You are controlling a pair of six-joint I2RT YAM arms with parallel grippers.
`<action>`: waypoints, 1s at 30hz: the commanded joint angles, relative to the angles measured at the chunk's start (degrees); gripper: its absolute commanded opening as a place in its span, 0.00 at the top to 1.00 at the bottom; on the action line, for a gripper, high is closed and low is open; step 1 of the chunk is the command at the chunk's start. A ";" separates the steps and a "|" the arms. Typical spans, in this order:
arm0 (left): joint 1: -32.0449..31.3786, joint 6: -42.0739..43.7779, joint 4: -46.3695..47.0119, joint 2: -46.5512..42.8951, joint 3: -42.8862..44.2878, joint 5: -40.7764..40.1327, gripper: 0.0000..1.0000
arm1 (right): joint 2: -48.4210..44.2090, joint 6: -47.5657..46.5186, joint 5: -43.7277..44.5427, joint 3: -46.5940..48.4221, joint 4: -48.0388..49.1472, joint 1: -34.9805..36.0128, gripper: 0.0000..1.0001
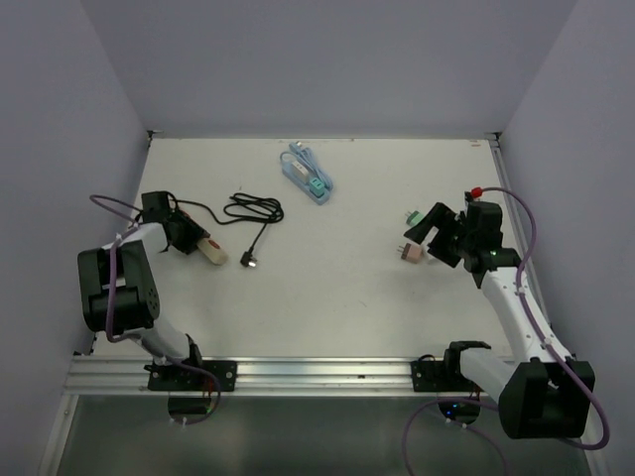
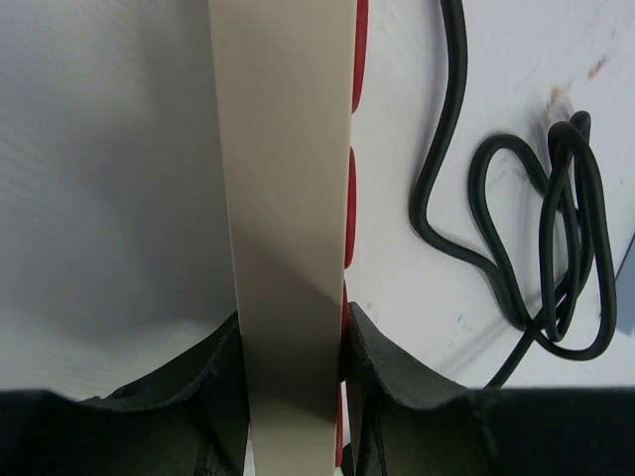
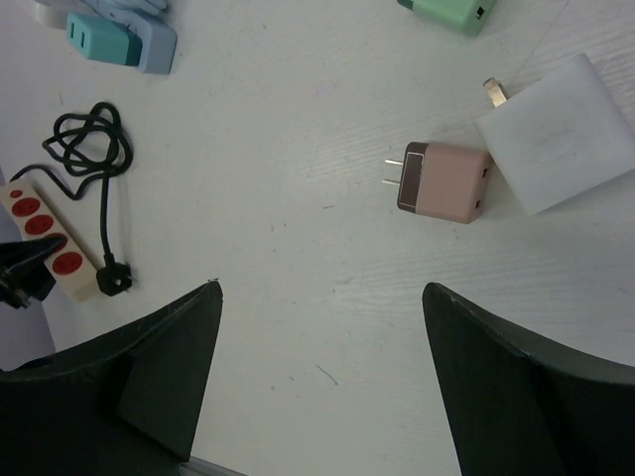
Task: Pull the plug off the socket
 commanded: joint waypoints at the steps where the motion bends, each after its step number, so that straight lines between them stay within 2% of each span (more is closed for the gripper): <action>1: 3.17 -0.27 -4.40 4.15 7.56 -4.30 0.93 | -1.43 -0.87 -2.35 1.79 -1.41 -0.14 0.14; 4: 3.17 1.31 -5.27 8.46 14.76 -3.69 0.85 | -1.52 -1.14 -2.79 1.44 -1.23 -0.14 0.14; 9: 3.44 5.43 -7.64 14.79 25.41 -7.81 0.79 | -1.87 -1.93 -2.97 1.35 -1.76 -0.05 0.13; 12: 4.14 6.23 -6.52 17.52 27.71 -5.46 0.76 | -1.96 -2.02 -3.23 1.27 -1.76 -0.05 0.13; 15: 4.23 5.71 -3.54 18.23 25.97 -1.86 0.71 | -1.96 -2.54 -3.67 1.44 -1.76 -0.14 0.13; 18: 4.23 4.48 -0.63 17.26 22.29 1.13 0.55 | -1.70 -3.16 -5.07 1.44 -1.15 -0.14 0.13; 19: 4.23 4.22 -0.45 16.56 21.49 1.58 0.42 | -1.43 -3.33 -5.43 1.53 -0.97 -0.14 0.13; 21: 4.23 3.95 -0.62 15.77 19.73 2.46 0.31 | -1.35 -3.69 -6.13 1.53 -0.53 -0.14 0.13; 30: 4.23 2.55 -3.95 4.70 14.01 3.26 0.10 | -0.64 -6.14 -4.47 2.32 -0.27 3.19 0.11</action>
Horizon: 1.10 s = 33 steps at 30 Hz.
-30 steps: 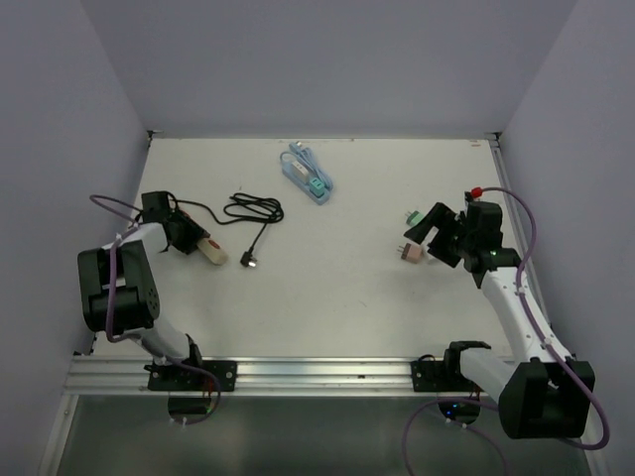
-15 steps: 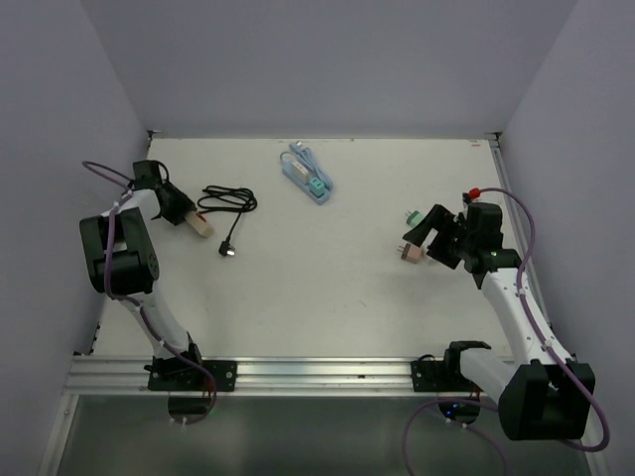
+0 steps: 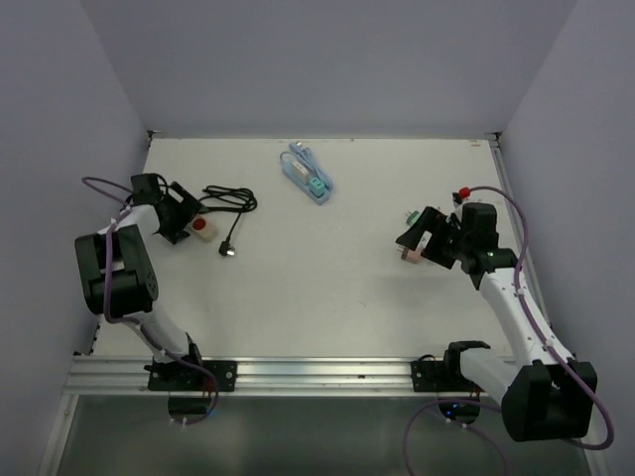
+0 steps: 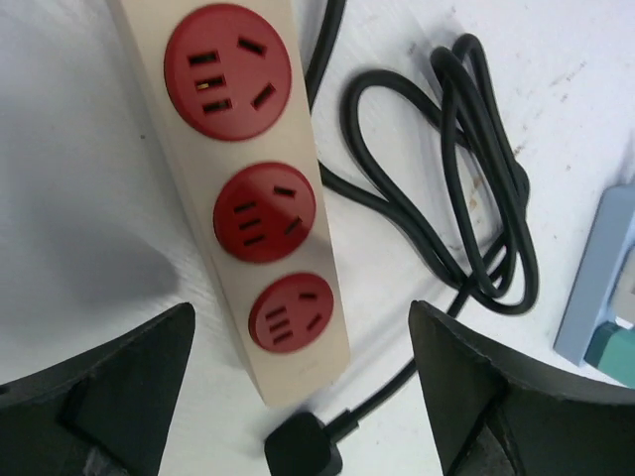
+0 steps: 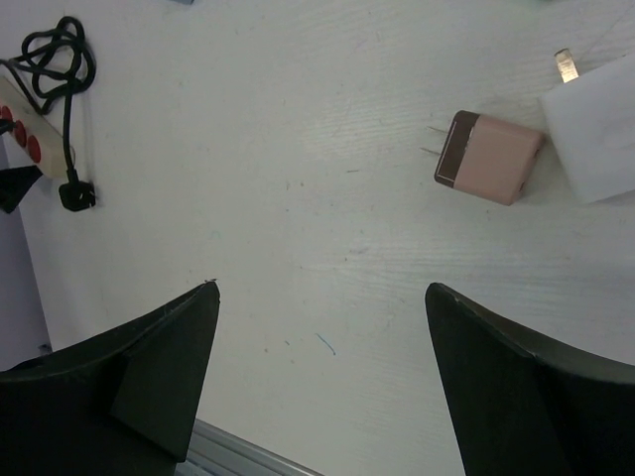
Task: Pull the plug off the socket
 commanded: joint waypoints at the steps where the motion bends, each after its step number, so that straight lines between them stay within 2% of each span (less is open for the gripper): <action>1: 0.36 -0.71 -2.01 -8.32 -1.07 1.02 0.07 | 0.12 -2.04 1.02 2.49 1.18 2.76 0.11; 2: 0.36 -0.80 -2.80 -9.65 -1.34 0.85 0.07 | 0.56 -2.65 1.81 3.11 1.09 3.46 0.10; 3: 0.36 -0.71 -4.11 -12.37 -1.86 0.59 0.01 | 0.74 -3.09 2.60 3.46 1.09 5.39 0.10; 8: 0.27 1.47 -7.29 -21.95 -4.94 0.32 0.00 | 3.28 -5.73 6.21 5.57 5.03 11.55 0.08; 11: 0.27 3.93 -7.21 -29.16 -10.63 0.41 0.00 | 6.79 -8.36 7.44 7.93 7.58 15.41 0.07; 16: -0.43 7.37 -6.67 -36.73 -17.85 7.53 0.00 | 17.41 -14.50 12.62 14.79 10.93 22.45 0.04; 20: -3.67 10.79 -6.41 -44.37 -21.28 3.23 0.00 | 25.95 -18.73 15.00 23.56 14.44 25.18 0.01; 22: -5.61 12.29 -6.59 -49.20 -21.90 -2.56 0.00 | 30.08 -21.53 15.52 27.35 14.36 26.14 0.01; 25: -10.35 15.45 -7.99 -53.96 -23.13 -8.90 0.00 | 38.60 -25.31 16.49 38.31 11.91 27.37 0.01; 33: -12.56 16.43 -4.75 -55.99 -25.42 -5.30 0.00 | 60.38 -28.93 18.95 57.85 7.42 28.78 0.01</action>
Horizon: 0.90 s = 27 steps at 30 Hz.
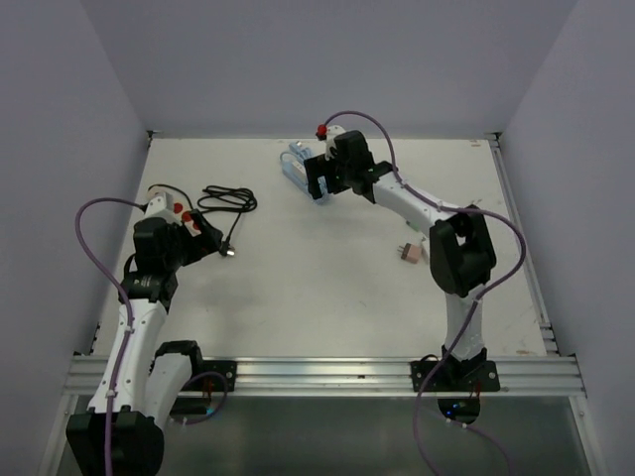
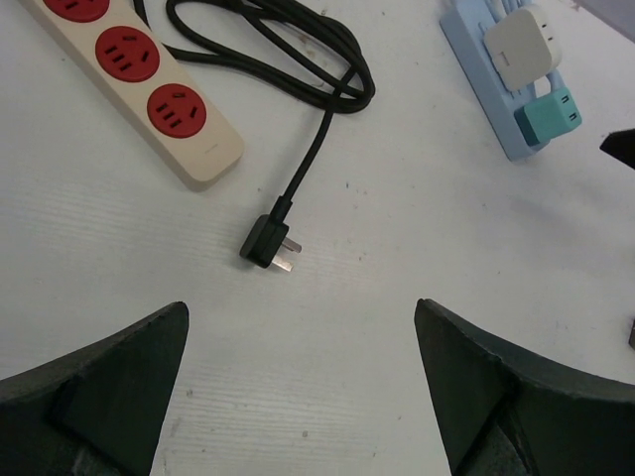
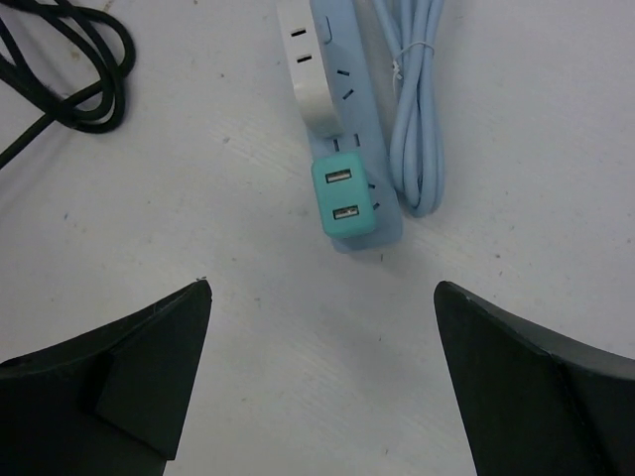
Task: Pull the plug off the socket
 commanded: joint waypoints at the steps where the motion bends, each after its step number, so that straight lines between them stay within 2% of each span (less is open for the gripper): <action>1: -0.36 2.26 2.93 0.77 -0.53 -0.23 0.00 | 6.66 -3.47 2.47 9.87 -3.40 0.37 0.01; 7: -0.36 2.09 3.02 1.74 -0.53 -0.67 0.00 | 16.50 -4.70 3.00 18.07 -5.96 0.55 0.02; 14: -0.36 2.09 3.11 2.62 -0.35 -1.03 0.00 | 21.53 -4.79 1.78 19.93 -6.66 0.55 0.11; 17: -0.36 2.17 3.19 2.97 -0.44 -1.03 0.00 | 22.41 -4.79 0.81 19.93 -6.83 0.55 0.21; 21: -0.28 1.91 3.02 2.97 -0.44 -1.29 0.00 | 22.68 -4.88 0.10 19.40 -7.10 0.63 0.39; 23: -0.36 2.00 3.02 2.80 -0.44 -1.64 0.00 | 22.24 -4.79 -0.25 18.09 -6.66 0.55 0.45; 24: -0.28 2.00 3.02 2.80 -0.52 -1.82 0.00 | 21.97 -4.70 -0.34 17.21 -6.57 0.63 0.52; 25: -0.36 2.00 3.11 2.80 -0.52 -1.91 0.00 | 21.62 -4.62 -0.42 16.60 -6.40 0.55 0.55; 26: -0.28 1.91 3.11 2.89 -0.44 -1.91 0.00 | 20.84 -4.53 -0.34 15.98 -6.22 0.55 0.63; 27: -0.28 1.91 3.02 3.06 -0.61 -1.82 0.00 | 20.22 -4.27 -0.42 14.32 -5.96 0.55 0.67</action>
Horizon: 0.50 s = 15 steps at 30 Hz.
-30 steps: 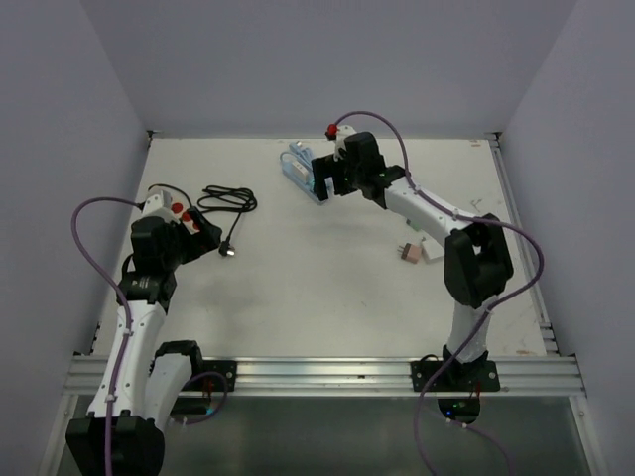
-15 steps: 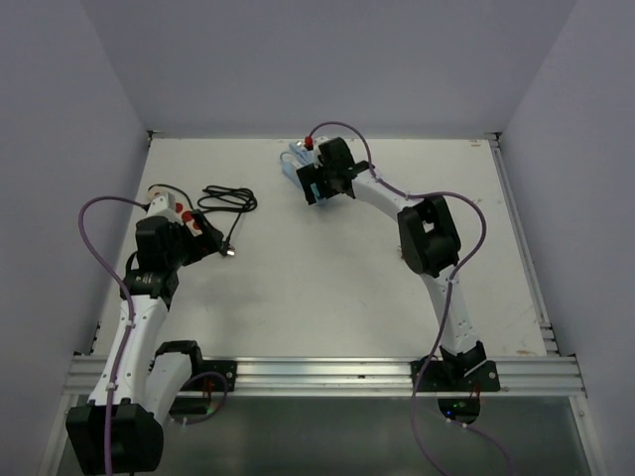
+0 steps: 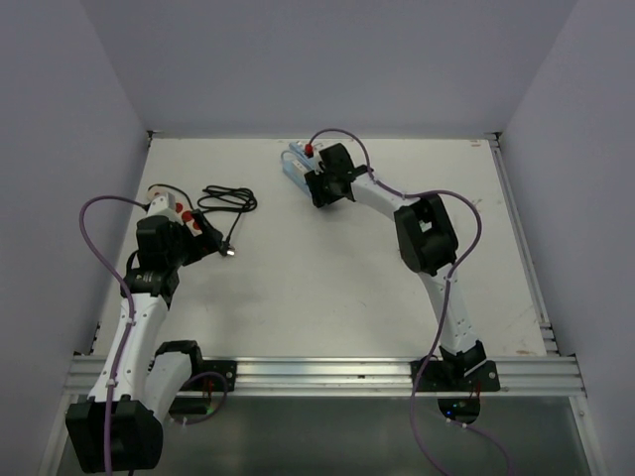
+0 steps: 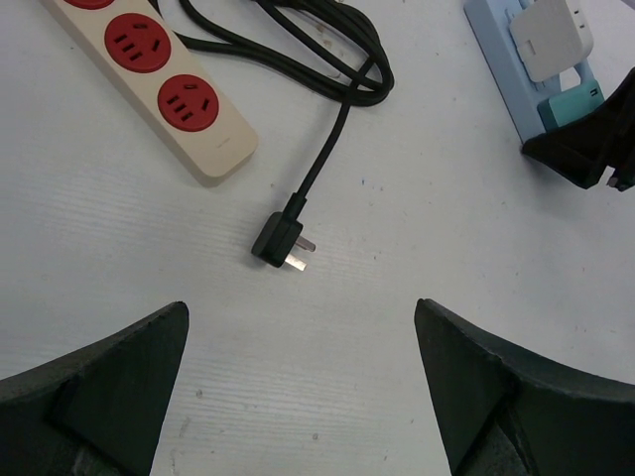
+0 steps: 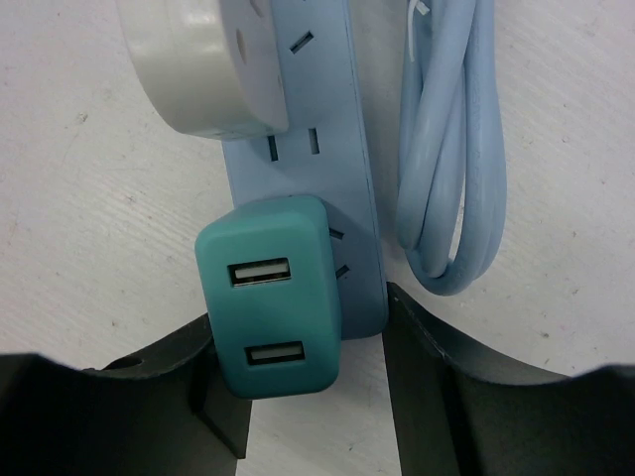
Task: Pull the plug off the socket
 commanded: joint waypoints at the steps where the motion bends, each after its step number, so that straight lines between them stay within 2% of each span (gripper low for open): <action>1: -0.32 1.02 2.41 0.05 -0.07 -0.90 0.00 | -2.93 0.65 -1.91 -3.57 1.03 0.44 0.71; 6: -0.23 0.58 2.23 -0.04 -0.24 -0.81 0.00 | -9.95 3.28 -5.50 -14.09 4.55 0.44 0.99; 10: -0.32 -0.21 2.93 -0.22 -0.94 0.06 0.00 | -17.16 7.33 -8.24 -24.74 9.38 0.79 1.00; 15: -0.23 -2.67 3.73 1.36 -2.35 5.60 0.00 | -25.60 14.96 -11.75 -39.75 14.30 2.63 1.00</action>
